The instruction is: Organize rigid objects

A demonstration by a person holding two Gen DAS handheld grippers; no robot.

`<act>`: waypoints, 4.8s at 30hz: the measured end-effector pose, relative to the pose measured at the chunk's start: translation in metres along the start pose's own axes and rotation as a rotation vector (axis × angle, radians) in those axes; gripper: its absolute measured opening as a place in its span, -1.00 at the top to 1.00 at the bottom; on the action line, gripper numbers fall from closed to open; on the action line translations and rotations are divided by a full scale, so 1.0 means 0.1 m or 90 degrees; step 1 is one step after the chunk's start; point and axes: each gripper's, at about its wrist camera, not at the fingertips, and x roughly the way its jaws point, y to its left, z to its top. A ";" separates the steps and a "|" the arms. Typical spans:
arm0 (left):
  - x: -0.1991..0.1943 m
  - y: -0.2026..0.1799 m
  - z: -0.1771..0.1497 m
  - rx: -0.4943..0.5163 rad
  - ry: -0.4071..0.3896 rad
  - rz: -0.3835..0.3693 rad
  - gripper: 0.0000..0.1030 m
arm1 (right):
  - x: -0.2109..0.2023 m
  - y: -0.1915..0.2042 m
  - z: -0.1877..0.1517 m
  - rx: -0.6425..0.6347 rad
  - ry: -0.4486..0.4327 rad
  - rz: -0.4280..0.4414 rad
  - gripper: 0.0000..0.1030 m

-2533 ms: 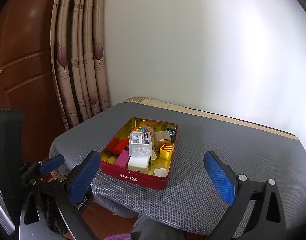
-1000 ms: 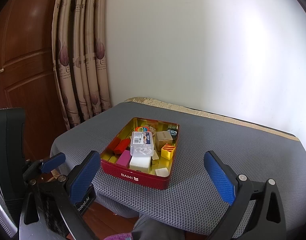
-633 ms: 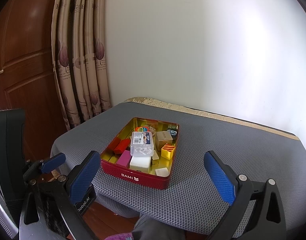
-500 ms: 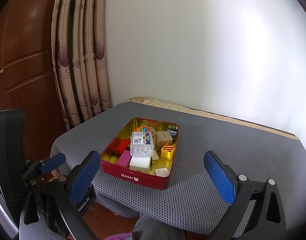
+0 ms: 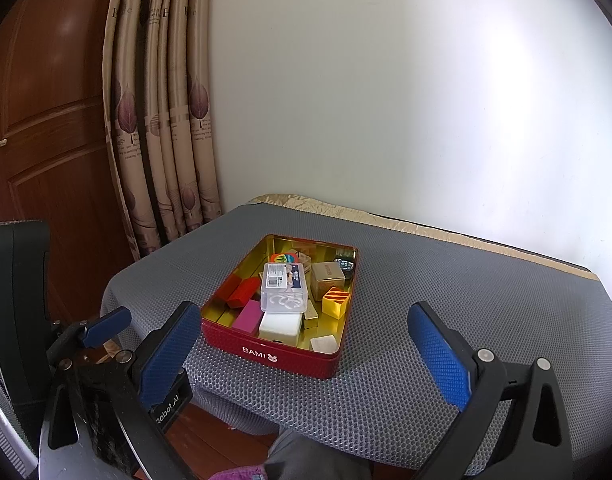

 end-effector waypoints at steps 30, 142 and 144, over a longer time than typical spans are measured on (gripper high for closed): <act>-0.16 -0.02 0.02 0.009 -0.049 0.016 0.00 | -0.05 0.03 -0.02 0.005 -0.010 0.005 -0.98; -0.08 -0.03 0.00 0.003 -0.009 0.036 -0.10 | -0.23 0.02 0.14 0.012 -0.059 -0.024 -0.99; -0.04 -0.04 0.00 0.006 0.003 0.036 -0.10 | -0.23 0.02 0.14 0.011 -0.056 -0.025 -0.99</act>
